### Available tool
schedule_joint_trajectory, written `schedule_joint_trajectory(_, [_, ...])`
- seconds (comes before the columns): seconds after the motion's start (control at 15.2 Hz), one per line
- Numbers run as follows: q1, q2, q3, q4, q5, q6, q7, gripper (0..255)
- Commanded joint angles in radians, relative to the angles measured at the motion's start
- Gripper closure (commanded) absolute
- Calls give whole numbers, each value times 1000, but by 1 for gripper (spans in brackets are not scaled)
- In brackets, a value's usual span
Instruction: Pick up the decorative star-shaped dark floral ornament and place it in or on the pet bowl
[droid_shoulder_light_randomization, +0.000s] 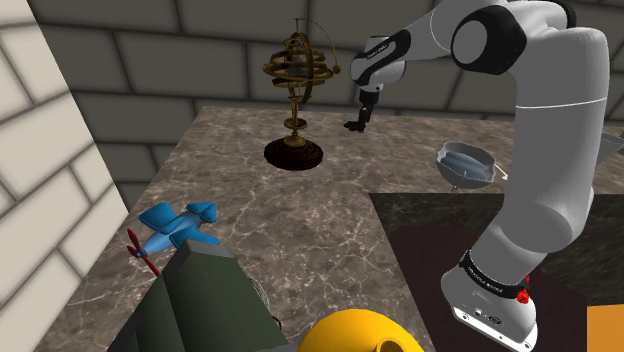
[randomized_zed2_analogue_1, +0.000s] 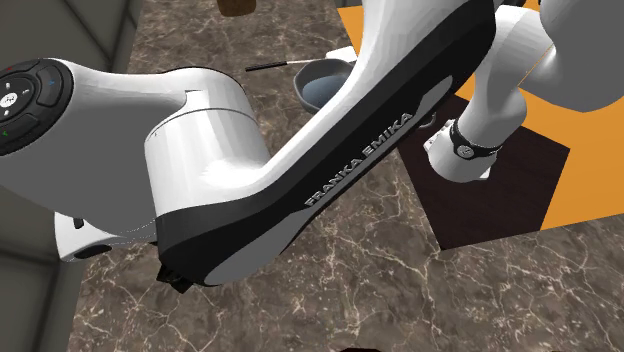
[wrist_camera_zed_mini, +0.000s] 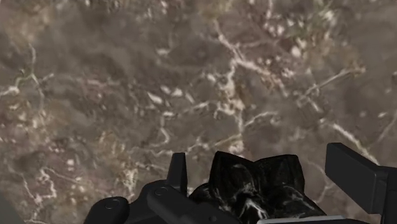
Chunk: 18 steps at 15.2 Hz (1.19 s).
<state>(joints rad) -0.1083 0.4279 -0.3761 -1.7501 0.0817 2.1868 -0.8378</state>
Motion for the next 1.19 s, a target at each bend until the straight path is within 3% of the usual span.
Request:
schedule_joint_trajectory(0.0, [-1, 8, 2, -13, 4, 21, -2, 0])
schedule_joint_trajectory(0.46, [-1, 8, 2, -13, 4, 21, -2, 0])
schedule_joint_trajectory(0.53, [-1, 8, 2, -13, 4, 21, -2, 255])
schedule_joint_trajectory(1.12, [-1, 8, 2, -13, 4, 21, -2, 255])
